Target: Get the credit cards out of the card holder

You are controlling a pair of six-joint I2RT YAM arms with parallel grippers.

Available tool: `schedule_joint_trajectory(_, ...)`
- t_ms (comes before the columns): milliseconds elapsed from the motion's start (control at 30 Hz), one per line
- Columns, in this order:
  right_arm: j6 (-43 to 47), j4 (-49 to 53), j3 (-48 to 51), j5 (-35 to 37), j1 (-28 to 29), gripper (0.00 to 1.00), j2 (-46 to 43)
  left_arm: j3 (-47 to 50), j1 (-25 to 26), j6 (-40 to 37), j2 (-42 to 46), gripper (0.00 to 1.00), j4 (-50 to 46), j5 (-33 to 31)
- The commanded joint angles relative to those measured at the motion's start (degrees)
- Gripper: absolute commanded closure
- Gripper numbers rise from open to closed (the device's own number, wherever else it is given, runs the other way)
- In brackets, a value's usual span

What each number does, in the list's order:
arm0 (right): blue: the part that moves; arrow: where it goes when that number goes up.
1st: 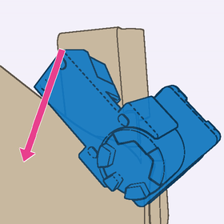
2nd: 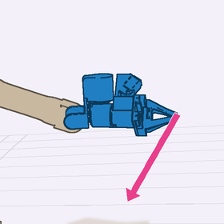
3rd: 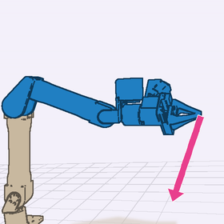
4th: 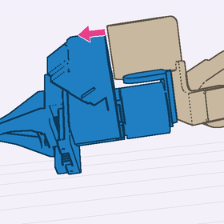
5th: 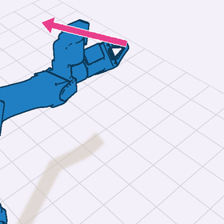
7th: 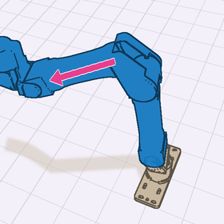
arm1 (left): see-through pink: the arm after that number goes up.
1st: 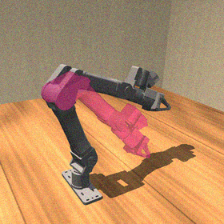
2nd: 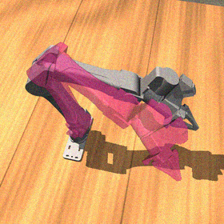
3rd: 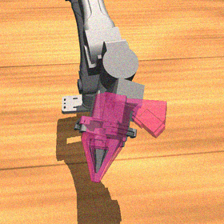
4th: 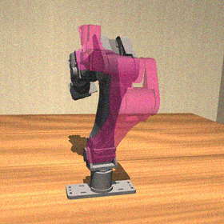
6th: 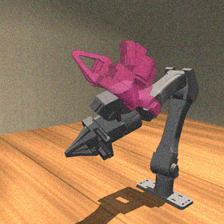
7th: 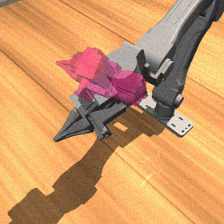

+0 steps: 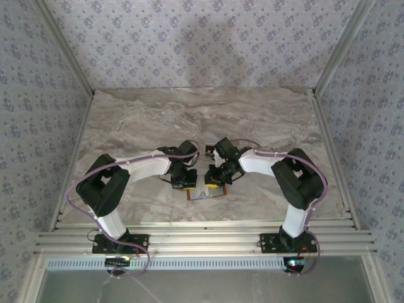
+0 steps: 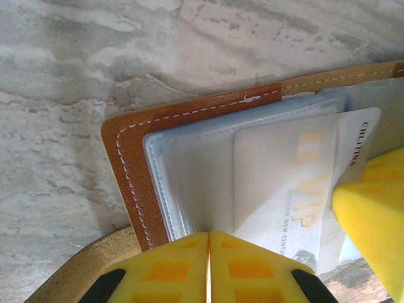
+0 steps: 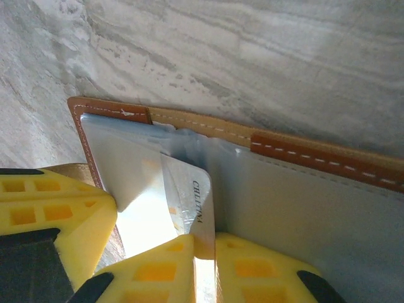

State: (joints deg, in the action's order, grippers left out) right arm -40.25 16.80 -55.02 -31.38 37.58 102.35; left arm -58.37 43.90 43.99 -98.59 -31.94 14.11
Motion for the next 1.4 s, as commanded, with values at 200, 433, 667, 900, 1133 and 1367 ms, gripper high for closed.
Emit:
schedule_joint_trajectory(200,1.2,3.4,2.1,1.8,-3.3,0.88,-4.1,-1.0,0.3,-1.4,-1.0,0.90,-2.9,-0.7)
schedule_joint_trajectory(433,2.1,4.9,2.1,1.4,-5.1,0.92,-7.3,-1.2,0.3,-1.4,-1.0,0.90,-3.1,-0.7)
schedule_joint_trajectory(667,2.7,5.9,1.7,0.7,-5.7,0.96,-11.0,-1.3,0.2,-1.4,-0.7,0.90,-3.3,-0.7)
schedule_joint_trajectory(900,3.6,7.5,0.8,1.6,-6.2,1.00,-13.7,-1.5,0.2,-1.6,-0.4,0.90,-3.5,-0.7)
schedule_joint_trajectory(1133,11.7,7.7,-0.5,-1.0,-7.6,1.00,-15.3,-1.4,0.3,-2.0,0.1,0.90,-3.6,-0.9)
schedule_joint_trajectory(1367,36.3,24.0,-9.4,5.2,-8.2,1.00,-14.2,-1.6,0.3,-2.3,0.0,0.89,-3.9,-1.2)
